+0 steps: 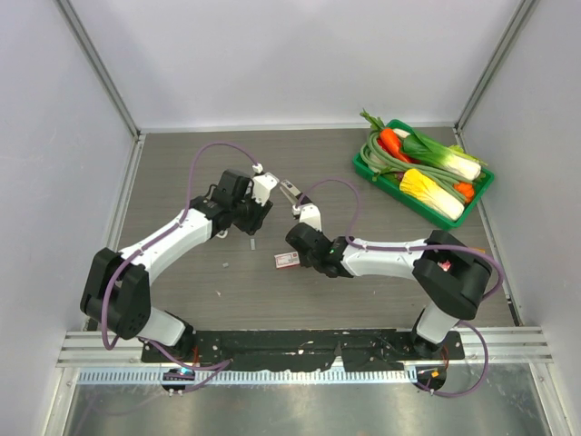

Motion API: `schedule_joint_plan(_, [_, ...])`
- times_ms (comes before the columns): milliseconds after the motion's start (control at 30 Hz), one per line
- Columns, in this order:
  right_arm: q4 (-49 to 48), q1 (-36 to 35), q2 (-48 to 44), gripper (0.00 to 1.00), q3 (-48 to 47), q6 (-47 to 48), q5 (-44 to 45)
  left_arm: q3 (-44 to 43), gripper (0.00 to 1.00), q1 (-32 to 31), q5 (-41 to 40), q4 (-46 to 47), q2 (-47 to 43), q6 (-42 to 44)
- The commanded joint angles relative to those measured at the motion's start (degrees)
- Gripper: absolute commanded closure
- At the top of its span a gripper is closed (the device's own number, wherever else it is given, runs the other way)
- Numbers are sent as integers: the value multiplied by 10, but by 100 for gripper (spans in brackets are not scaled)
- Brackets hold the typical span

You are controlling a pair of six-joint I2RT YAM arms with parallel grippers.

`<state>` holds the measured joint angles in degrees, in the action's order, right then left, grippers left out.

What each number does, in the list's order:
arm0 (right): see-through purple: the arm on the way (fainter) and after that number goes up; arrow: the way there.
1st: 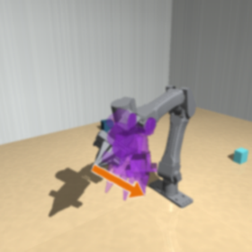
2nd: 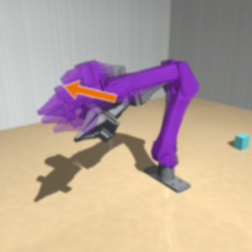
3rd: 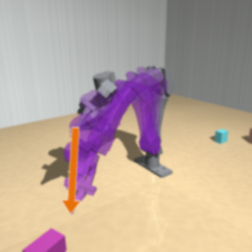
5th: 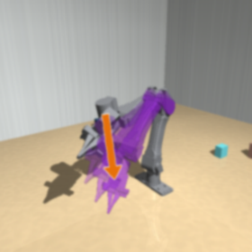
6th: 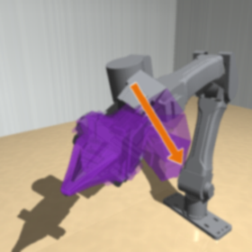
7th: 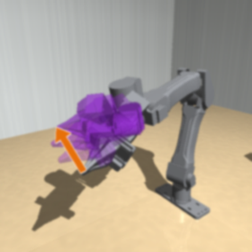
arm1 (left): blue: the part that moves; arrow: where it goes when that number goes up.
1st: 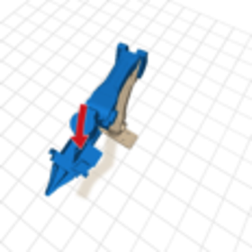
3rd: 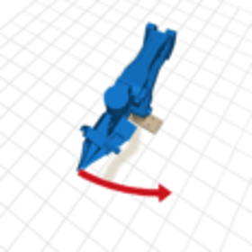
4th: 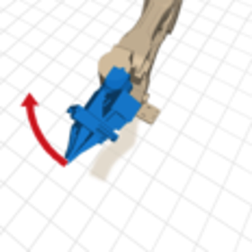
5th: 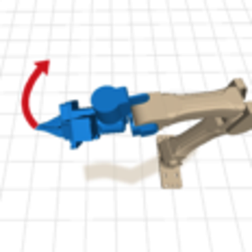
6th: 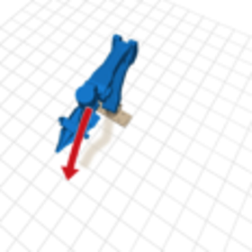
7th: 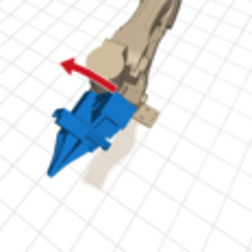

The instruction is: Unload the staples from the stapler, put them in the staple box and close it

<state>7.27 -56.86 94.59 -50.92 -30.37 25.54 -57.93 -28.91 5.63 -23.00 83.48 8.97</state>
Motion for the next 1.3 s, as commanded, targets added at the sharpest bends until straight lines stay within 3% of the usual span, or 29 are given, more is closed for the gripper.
schedule_joint_plan(0, [-23, -4, 5, 99, -18, -10, 4, 4, 55, -1, -2, 12, -10, -3])
schedule_joint_plan(1267, [-69, -4, 0, 99, 29, 4, 24, 5, 55, -1, -1, 10, -16, -1])
